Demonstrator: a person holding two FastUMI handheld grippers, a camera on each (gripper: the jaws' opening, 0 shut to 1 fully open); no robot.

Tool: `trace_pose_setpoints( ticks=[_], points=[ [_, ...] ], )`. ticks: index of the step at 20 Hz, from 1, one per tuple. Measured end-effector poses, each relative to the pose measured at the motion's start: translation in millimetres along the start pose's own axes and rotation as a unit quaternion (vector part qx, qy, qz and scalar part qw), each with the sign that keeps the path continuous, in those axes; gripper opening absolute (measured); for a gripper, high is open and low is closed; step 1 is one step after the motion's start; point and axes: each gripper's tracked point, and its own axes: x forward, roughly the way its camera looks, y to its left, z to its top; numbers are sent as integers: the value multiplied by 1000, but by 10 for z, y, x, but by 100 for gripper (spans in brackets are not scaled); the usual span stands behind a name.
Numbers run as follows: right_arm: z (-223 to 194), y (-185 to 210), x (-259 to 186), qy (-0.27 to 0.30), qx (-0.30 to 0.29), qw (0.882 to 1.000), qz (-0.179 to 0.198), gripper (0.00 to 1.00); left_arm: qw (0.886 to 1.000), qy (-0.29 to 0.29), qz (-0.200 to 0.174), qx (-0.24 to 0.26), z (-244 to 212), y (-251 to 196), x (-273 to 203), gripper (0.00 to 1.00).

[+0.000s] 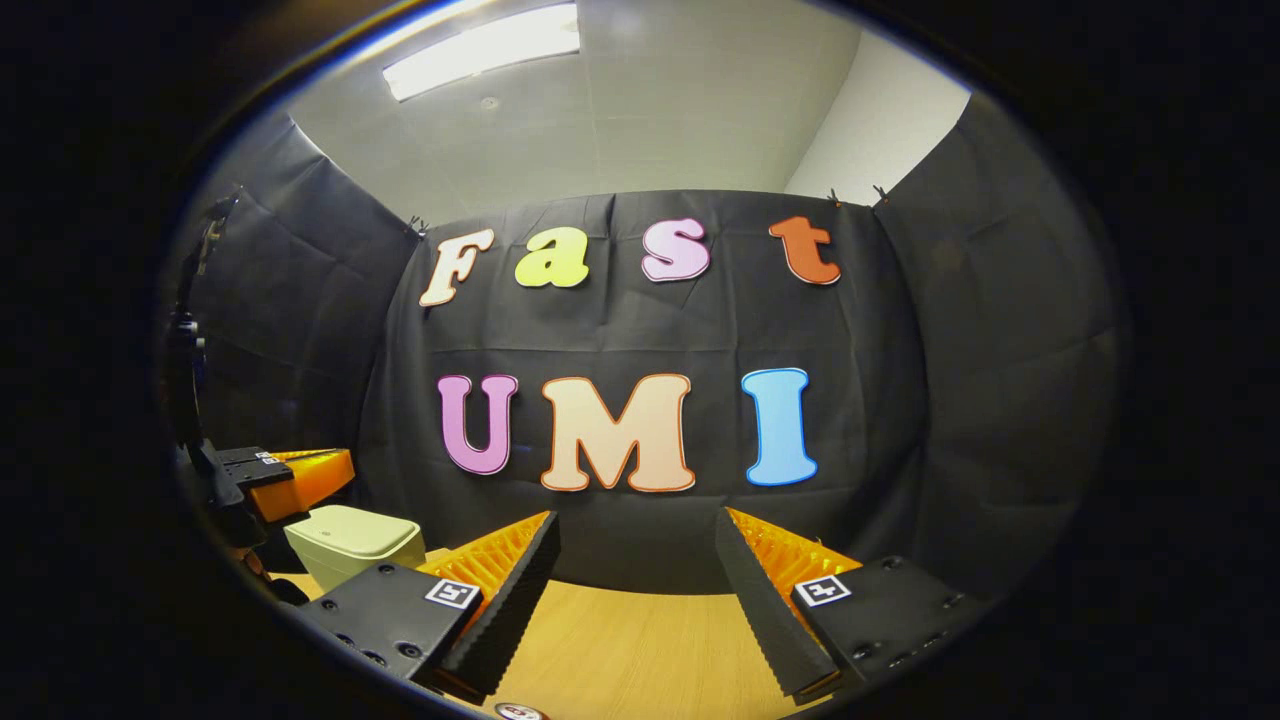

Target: Press the lid of the desktop garbage bin to open it, pick up the crumpled paper on the desktop and throw it into the bin, then pick up the pop can on the desktop and drop it into the bin, and finally close the garbage bin lid.

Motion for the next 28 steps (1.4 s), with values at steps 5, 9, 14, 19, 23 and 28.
trace_pose_setpoints(
  ticks=[5,9,14,19,23,28],
  points=[
    [-109,279,111,9,8,1000,11,98,998,26,54,-7,-226,584,-7,0],
    [-207,490,178,18,7,1000,15,98,995,43,91,3,-440,1055,7,0],
    [-329,670,226,30,2,999,13,98,991,77,113,9,-789,1445,90,0],
    [-426,774,242,45,-25,999,4,98,987,122,109,-6,-1244,1573,169,0],
    [-430,866,201,49,-55,997,8,98,981,161,104,-26,-1553,1608,113,0],
    [-449,868,121,50,-50,997,4,98,984,151,91,16,-1622,1561,83,0]
  ],
)
